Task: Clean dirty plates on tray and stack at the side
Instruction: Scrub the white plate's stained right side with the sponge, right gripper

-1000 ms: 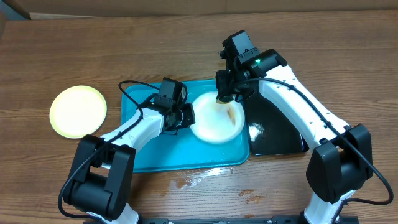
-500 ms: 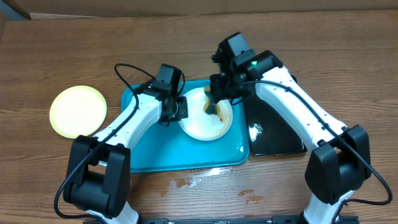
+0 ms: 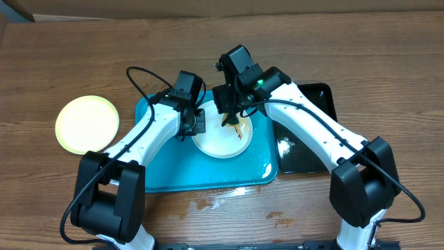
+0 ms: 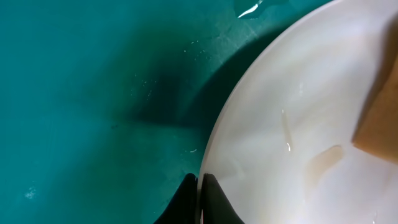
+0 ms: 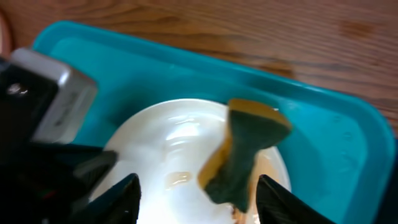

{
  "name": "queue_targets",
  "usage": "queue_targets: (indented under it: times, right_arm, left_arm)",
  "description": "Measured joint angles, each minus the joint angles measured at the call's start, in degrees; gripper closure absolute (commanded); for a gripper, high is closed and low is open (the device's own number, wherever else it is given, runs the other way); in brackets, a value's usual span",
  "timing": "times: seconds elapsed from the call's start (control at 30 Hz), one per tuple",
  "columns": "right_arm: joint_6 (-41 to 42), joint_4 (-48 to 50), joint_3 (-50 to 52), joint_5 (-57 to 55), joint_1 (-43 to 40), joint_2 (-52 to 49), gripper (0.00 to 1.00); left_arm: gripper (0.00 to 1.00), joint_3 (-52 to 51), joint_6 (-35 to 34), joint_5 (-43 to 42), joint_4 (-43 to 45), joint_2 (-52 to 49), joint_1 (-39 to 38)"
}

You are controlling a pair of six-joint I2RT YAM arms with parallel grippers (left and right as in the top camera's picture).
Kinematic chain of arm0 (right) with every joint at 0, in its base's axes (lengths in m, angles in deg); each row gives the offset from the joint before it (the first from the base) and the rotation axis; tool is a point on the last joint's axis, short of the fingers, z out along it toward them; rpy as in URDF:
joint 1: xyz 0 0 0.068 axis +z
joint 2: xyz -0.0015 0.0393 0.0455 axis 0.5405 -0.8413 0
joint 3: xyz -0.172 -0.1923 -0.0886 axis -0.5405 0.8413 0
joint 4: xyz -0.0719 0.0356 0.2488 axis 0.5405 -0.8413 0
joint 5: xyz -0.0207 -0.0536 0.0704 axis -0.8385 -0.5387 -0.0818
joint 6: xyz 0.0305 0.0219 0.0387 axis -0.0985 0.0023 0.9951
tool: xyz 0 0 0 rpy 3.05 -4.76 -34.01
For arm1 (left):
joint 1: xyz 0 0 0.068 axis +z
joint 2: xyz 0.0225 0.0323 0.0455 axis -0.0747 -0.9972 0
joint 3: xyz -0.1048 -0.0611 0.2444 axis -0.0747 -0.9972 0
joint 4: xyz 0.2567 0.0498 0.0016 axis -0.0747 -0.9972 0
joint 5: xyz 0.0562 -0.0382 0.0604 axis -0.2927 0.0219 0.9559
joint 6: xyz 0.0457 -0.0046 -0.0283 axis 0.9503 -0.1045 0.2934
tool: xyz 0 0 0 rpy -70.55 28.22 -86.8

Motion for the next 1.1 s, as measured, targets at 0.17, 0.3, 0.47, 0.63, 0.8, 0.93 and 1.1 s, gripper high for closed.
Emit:
queue_targets:
  times: [0.17, 0.3, 0.47, 0.63, 0.8, 0.93, 1.1]
  right_arm:
    - [2.0, -0.7, 0.0, -1.5, 0.0, -1.9, 0.41]
    - [4.0, -0.9, 0.0, -0.5, 0.2, -6.3, 0.43]
    - [5.1, -0.5, 0.0, 0.7, 1.0, -10.0, 0.50]
    - [5.6, -0.1, 0.0, 0.6, 1.3, -10.1, 0.59]
    - [6.1, -0.1, 0.0, 0.5, 1.3, -10.1, 0.57]
    - [6.7, 0.6, 0.0, 0.4, 1.3, -10.1, 0.57]
    - [7.1, 2.4, 0.2, 0.2, 1.3, -10.1, 0.58]
  left_arm:
    - [0.94, 0.0, 0.0, 1.9, 0.0, -0.2, 0.0]
    - [0.94, 0.0, 0.0, 2.9, 0.2, -0.3, 0.0]
    - [0.95, 0.0, 0.0, 3.3, 0.7, -0.4, 0.0]
    - [0.96, 0.0, 0.2, 3.3, 0.9, -0.4, 0.0]
    - [0.96, 0.0, 0.2, 3.3, 1.6, -0.4, 0.0]
    - [0.96, -0.1, 0.0, 3.3, 2.1, -0.4, 0.0]
    - [0.96, -0.2, -0.5, 3.3, 2.7, -0.4, 0.2]
